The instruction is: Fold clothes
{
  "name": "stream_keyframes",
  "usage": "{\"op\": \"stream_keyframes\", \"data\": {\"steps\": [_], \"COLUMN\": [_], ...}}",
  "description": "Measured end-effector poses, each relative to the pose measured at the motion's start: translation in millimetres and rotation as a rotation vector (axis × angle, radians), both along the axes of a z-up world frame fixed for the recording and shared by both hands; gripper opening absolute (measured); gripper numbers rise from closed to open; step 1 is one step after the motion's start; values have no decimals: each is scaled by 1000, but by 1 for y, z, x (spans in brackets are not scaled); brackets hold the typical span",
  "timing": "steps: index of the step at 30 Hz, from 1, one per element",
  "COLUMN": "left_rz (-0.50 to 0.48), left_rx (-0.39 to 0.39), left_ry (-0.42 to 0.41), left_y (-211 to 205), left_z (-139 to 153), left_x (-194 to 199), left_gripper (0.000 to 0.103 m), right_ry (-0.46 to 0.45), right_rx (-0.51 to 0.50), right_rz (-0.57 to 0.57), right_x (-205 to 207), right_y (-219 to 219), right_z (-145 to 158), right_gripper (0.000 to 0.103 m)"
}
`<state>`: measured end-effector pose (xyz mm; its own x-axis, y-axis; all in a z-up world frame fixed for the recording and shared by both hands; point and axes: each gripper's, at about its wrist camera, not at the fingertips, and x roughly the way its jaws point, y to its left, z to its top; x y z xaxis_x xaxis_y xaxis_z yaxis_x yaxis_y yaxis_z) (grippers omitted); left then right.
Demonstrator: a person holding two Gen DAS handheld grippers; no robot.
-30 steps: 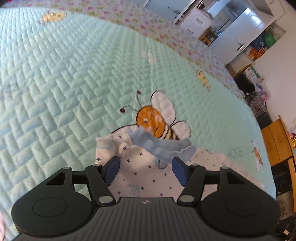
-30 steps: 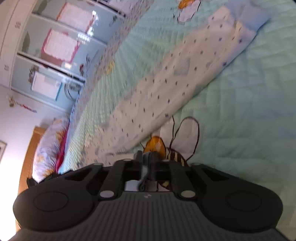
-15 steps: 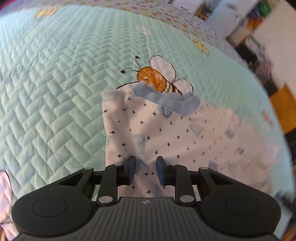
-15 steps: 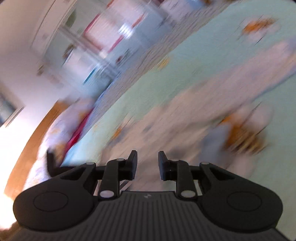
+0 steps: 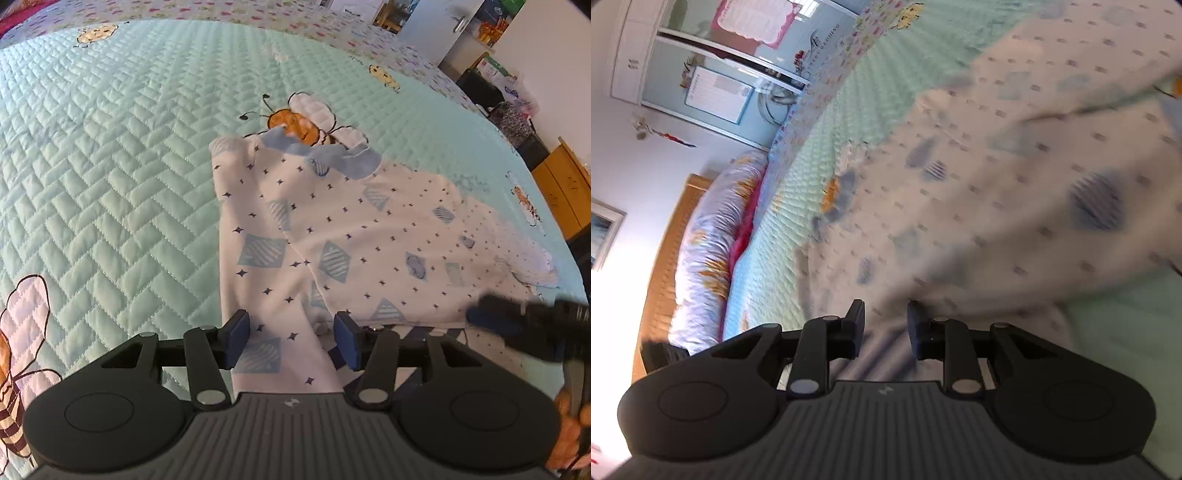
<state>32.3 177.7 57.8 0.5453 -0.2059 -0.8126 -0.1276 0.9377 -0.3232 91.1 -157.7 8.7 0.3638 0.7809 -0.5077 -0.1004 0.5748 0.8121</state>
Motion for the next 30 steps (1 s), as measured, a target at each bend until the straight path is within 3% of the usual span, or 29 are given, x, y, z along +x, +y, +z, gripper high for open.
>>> {"op": "stream_keyframes", "data": {"steps": [4,7,12,13,14,15,17,19,21,23,25,26,27,30], "left_rz": [37,62,65,65,64,64,64,65,72,75,81,86,94,125], "left_rx": [-83,-119,-87,-75,-64,-52,-29,-8,-7,-10,-10,-12,-14,-36], "left_ry": [-33,-41,-57,-57,-58,-58,-59,-59,-62,-65,-64,-66,-74,-98], "left_y": [9,9,3,1,0,-1,-3,-5,-6,-7,-6,-4,-1,9], "left_z": [3,-1,-5,-5,-4,-3,-2,0,2,5,6,7,9,16], "left_x": [-12,-19,-26,-27,-28,-30,-32,-35,-40,-45,-47,-48,-47,-36], "left_gripper": [54,54,54,54,54,54,54,54,54,55,55,55,55,55], "right_ry": [-63,-35,22,44,65,68,58,-25,-68,-34,4,28,47,-11], "right_rx": [61,95,123,120,115,87,63,2,7,38,-24,-28,-6,21], "right_rz": [81,136,190,166,142,121,107,100,136,202,236,226,206,143], "right_x": [27,55,94,100,106,110,107,98,96,102,110,113,115,107], "right_y": [41,80,138,142,146,145,143,142,150,160,168,165,161,137], "right_z": [19,12,-20,-29,-38,-40,-30,-7,2,0,-12,-20,-23,-9], "right_gripper": [27,27,27,21,2,0,4,11,19,22,21,7,6,20]}}
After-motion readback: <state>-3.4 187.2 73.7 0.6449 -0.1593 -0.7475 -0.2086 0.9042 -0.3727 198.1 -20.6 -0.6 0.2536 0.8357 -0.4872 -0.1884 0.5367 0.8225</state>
